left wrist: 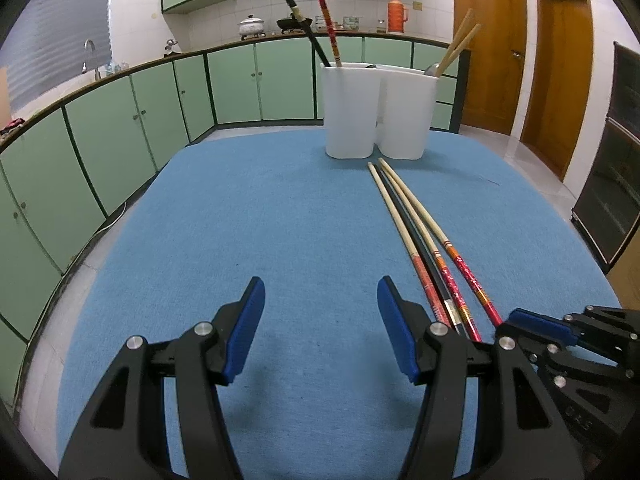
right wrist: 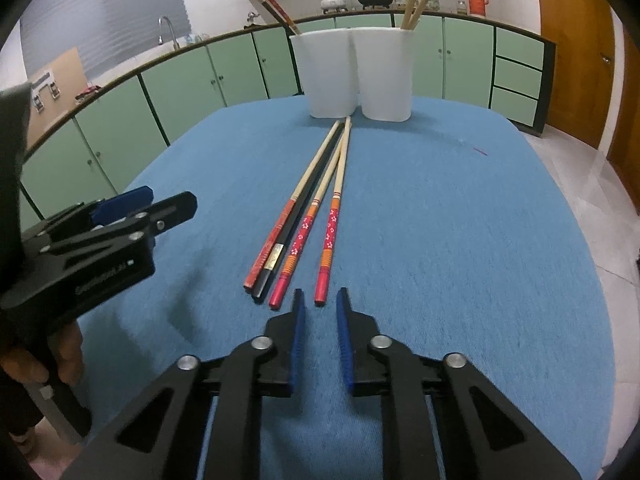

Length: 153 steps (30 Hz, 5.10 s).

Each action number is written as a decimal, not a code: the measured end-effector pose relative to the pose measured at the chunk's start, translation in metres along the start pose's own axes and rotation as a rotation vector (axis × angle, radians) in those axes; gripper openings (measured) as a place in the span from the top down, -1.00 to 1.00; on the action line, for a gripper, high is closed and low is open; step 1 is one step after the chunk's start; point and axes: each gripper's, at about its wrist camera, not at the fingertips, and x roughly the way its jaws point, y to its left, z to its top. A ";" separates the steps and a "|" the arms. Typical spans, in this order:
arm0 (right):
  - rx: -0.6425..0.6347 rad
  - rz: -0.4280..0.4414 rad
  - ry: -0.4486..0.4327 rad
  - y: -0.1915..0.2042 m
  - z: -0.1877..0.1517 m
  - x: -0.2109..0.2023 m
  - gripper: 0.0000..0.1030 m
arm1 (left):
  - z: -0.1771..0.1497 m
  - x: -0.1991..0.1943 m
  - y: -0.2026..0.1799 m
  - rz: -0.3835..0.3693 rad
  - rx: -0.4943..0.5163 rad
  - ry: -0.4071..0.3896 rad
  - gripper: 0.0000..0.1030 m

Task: Organize utensils
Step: 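Grasp a red-patterned chopstick with the right tool while the left tool grasps another red-patterned chopstick, then lift both chopsticks over the white holder and drop them in while both tools open, then move both open tools back over the last two chopsticks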

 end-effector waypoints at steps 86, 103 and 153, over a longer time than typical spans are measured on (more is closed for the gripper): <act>-0.014 -0.101 -0.208 -0.033 0.039 -0.078 0.89 | 0.043 -0.057 -0.036 -0.078 0.063 -0.090 0.90; -0.013 0.020 -0.392 -0.048 0.143 -0.146 0.89 | 0.135 -0.104 -0.032 -0.164 0.015 -0.319 0.91; -0.057 -0.023 -0.450 -0.066 0.301 -0.054 0.67 | 0.266 0.022 -0.017 -0.147 -0.019 -0.353 0.63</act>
